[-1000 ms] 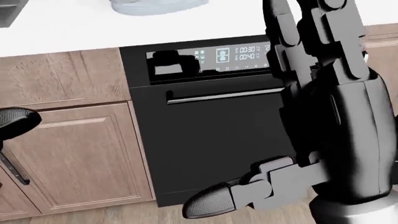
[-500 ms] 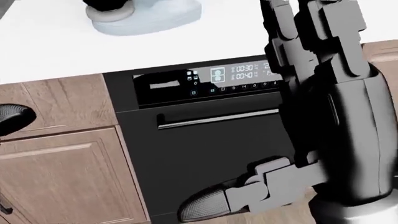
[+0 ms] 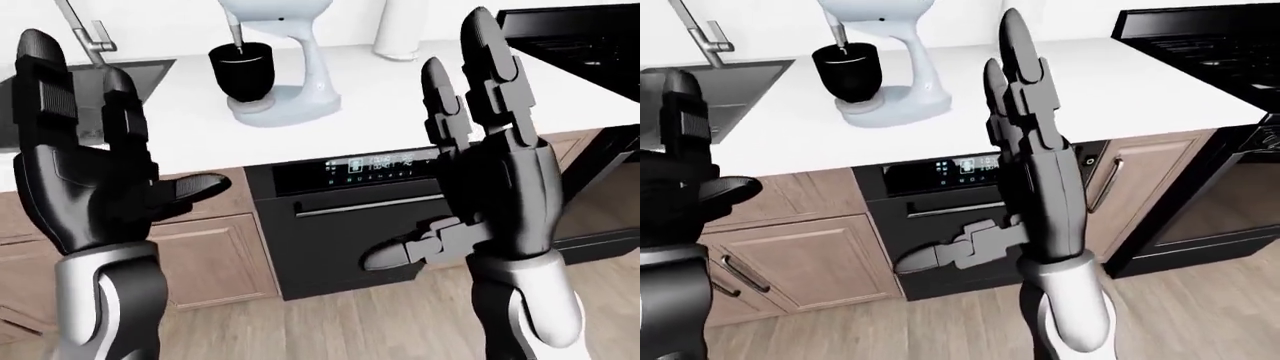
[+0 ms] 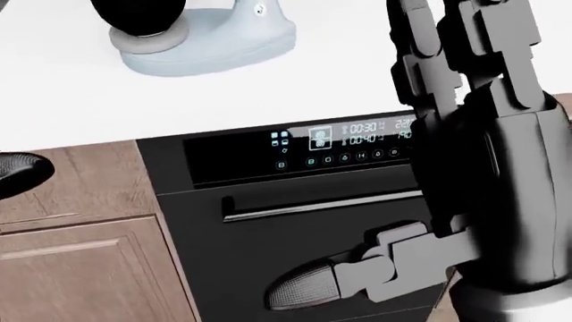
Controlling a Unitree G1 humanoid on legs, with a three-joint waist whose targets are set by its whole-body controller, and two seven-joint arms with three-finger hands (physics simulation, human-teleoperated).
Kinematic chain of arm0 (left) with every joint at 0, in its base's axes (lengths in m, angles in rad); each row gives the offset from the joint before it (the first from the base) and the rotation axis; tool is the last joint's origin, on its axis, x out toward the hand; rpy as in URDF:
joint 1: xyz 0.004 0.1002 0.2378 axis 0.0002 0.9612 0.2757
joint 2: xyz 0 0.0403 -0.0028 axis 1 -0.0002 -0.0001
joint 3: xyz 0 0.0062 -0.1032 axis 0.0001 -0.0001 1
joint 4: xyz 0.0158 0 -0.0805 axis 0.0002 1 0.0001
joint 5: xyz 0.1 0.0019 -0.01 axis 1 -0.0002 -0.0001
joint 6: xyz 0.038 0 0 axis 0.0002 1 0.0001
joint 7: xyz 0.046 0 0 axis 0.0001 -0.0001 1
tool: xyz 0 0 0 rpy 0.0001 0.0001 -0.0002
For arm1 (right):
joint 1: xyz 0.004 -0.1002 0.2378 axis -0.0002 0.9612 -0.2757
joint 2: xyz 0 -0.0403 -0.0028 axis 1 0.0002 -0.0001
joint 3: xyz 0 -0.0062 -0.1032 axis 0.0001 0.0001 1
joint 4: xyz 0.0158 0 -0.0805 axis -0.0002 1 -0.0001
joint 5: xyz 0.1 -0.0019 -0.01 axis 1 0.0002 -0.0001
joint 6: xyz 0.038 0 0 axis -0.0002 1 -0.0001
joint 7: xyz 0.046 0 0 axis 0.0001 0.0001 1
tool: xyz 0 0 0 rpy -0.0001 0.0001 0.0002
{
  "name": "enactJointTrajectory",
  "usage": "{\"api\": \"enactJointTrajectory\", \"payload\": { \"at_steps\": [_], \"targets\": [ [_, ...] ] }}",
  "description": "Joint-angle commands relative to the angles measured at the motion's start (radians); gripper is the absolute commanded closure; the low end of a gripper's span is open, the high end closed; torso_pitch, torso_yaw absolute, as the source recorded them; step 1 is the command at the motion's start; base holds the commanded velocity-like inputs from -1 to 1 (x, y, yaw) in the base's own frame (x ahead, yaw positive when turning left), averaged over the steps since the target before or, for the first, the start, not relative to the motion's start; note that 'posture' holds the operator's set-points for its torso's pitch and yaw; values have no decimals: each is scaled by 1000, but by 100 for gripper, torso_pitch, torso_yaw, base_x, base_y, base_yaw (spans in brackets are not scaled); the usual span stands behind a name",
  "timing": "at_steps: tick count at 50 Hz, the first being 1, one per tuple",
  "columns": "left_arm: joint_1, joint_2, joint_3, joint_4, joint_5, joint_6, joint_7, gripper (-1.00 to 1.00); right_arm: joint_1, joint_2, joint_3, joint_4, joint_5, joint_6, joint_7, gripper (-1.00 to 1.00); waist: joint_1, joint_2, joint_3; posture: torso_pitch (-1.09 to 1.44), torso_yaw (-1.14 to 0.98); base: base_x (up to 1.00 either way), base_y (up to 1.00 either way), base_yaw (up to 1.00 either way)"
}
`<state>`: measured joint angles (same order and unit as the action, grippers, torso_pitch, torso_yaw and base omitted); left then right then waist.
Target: Open the stand mixer head.
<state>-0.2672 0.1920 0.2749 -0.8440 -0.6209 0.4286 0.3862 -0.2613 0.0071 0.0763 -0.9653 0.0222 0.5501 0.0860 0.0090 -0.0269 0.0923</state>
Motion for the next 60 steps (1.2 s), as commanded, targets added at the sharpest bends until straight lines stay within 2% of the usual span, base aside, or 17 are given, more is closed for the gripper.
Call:
{"api": "enactJointTrajectory", "payload": {
  "at_steps": [1, 8, 10, 13, 17, 18, 19, 21, 25, 26, 28, 29, 30, 33, 39, 45, 60],
  "targets": [
    [-17, 10, 5, -27, -1, -15, -7, -100, -25, -3, -14, -23, 3, -32, -18, -100, -2, 11, 29, 0, 0, 100, 0, 0],
    [-24, 14, 9, -23, -6, -14, -4, -100, -27, -4, -10, -21, 4, -24, -13, -100, -13, 50, -73, 0, 0, 17, 0, 0],
    [-25, 15, 8, -20, -5, -17, -4, -100, -26, -12, 1, -15, -11, -33, -12, -100, -23, 69, 25, 0, 0, 100, 0, 0],
    [-20, 11, 5, -20, -2, -20, -6, -100, -31, -13, 8, -3, -44, -22, -13, -100, -35, 83, -61, 0, 0, 15, 0, 0],
    [-22, 13, 10, -15, -6, -22, -6, -100, -26, -6, 4, -19, -16, -25, 0, -100, -25, 93, -94, 0, 0, 25, 0, 0],
    [-20, 13, 10, -15, -6, -23, -6, -100, -28, -9, 10, -15, -34, -29, -5, -100, -18, 72, -14, 0, 0, 100, 0, 0],
    [-19, 13, 10, -16, -7, -23, -6, -100, -30, -9, 13, -9, -47, -17, -8, -100, -14, 79, -4, 0, 0, 31, 0, 0],
    [-17, 13, 10, -19, -8, -22, -6, -100, -28, -8, 20, -6, -67, -22, -4, -100, -27, 80, -62, 0, 0, 0, 0, 0],
    [-15, 13, 11, -19, -9, -23, -5, -100, -24, 0, 11, -26, -33, -15, 11, -100, -13, 21, -81, 0, 0, 25, 0, 0],
    [-15, 13, 11, -21, -9, -22, -5, -100, -23, -2, 17, -21, -45, -32, 7, -100, -6, 14, 7, 0, 0, 100, 0, 0],
    [-17, 14, 13, -19, -10, -22, -4, -100, -28, -3, 21, -12, -70, -28, 1, -100, -15, 15, 21, 0, 0, 50, 0, 0],
    [-15, 15, 14, -19, -10, -23, -5, -100, -27, -3, 23, -10, -74, -26, 4, -100, -19, 26, -61, 0, 0, 0, 0, 0],
    [-14, 15, 15, -19, -10, -24, -6, -100, -26, 1, 23, -12, -72, -24, 6, -100, -12, 30, -70, 0, 0, 0, 0, 0],
    [-14, 15, 15, -19, -11, -24, -5, -100, -25, 3, 23, -11, -73, -24, 10, -100, -13, -3, -57, 0, 0, 0, 0, 0],
    [-12, 15, 15, -21, -12, -24, -5, -100, -19, 6, 27, -13, -69, -21, 14, -100, -21, 78, -53, 0, 0, 0, 0, 0],
    [-13, 16, 21, -21, -30, -19, 2, -100, -17, 7, 28, -14, -68, -18, 15, -100, -8, 30, -72, 0, 0, 0, 0, 0],
    [-6, 30, 36, -27, -73, -25, 18, -100, -18, 9, 26, -18, -61, -4, 4, -100, -13, 44, -104, -5, 0, 0, 0, 0]
  ]
}}
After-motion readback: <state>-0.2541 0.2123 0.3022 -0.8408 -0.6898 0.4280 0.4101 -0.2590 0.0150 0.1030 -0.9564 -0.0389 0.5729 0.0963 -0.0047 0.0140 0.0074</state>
